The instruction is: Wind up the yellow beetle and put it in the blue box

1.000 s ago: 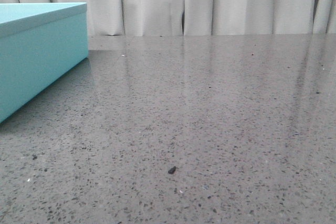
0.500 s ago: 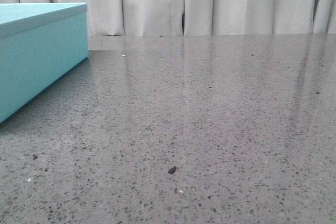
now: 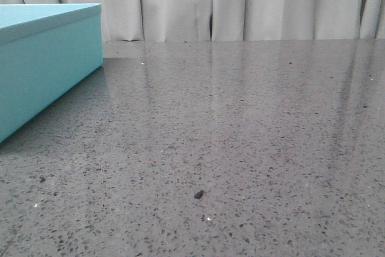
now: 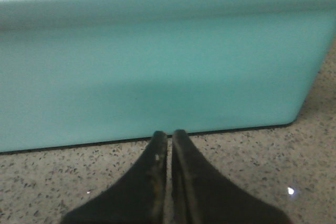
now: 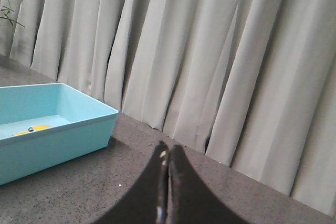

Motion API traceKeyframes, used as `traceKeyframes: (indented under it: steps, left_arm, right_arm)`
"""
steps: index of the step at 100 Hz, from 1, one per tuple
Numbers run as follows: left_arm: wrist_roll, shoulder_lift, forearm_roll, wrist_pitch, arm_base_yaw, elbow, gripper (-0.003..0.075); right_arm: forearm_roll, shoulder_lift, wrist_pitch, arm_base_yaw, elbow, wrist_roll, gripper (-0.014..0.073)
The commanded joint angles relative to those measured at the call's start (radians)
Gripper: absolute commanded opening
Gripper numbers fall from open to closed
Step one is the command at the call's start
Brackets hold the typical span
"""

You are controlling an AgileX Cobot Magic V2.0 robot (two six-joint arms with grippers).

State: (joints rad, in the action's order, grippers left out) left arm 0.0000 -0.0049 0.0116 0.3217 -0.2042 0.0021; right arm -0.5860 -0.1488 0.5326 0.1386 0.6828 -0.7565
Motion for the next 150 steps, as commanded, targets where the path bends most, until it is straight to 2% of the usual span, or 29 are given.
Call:
traceKeyframes:
  steps: [1, 82, 98, 99, 103, 109, 112, 126, 141, 150]
  left_arm:
    - [0.0, -0.032, -0.02, -0.05, -0.007, 0.032, -0.0019]
    - [0.0, -0.032, -0.025, -0.052, -0.007, 0.032, -0.0019]
    - [0.0, -0.032, -0.025, -0.052, -0.007, 0.032, -0.0019]
    - [0.0, -0.032, -0.025, -0.052, -0.007, 0.032, -0.0019]
    - [0.0, -0.032, -0.025, -0.052, -0.007, 0.032, -0.0019]
    - [0.0, -0.032, -0.025, -0.052, -0.007, 0.032, -0.0019]
    - [0.0, -0.032, -0.025, -0.052, -0.007, 0.032, -0.0019]
    - [0.0, -0.032, -0.025, -0.052, -0.007, 0.032, -0.0019]
    - [0.0, -0.032, -0.025, -0.052, -0.007, 0.032, -0.0019]
    - [0.0, -0.032, -0.025, -0.054, -0.007, 0.032, -0.0019]
  right_arm:
    - [-0.016, -0.015, -0.065, 0.002, 0.021, -0.011, -0.0046]
    - [0.003, -0.015, -0.07, 0.0, 0.007, -0.011, -0.0046]
    - [0.146, -0.015, -0.109, -0.066, -0.154, -0.011, -0.0046]
    - [0.149, -0.015, -0.269, -0.071, -0.176, -0.009, -0.0046]
    - [0.171, -0.015, -0.315, -0.101, -0.233, 0.014, -0.0046]
    - [0.231, -0.011, -0.38, -0.14, -0.336, 0.139, -0.0046]
    - [0.288, -0.005, -0.396, -0.161, -0.378, 0.213, -0.0046]
    - [0.525, 0.055, -0.396, -0.199, -0.564, 0.213, -0.0046]
    - [0.538, 0.155, -0.396, -0.201, -0.716, 0.213, -0.0046]
    - [0.536, 0.178, -0.396, -0.201, -0.712, 0.213, -0.0046]
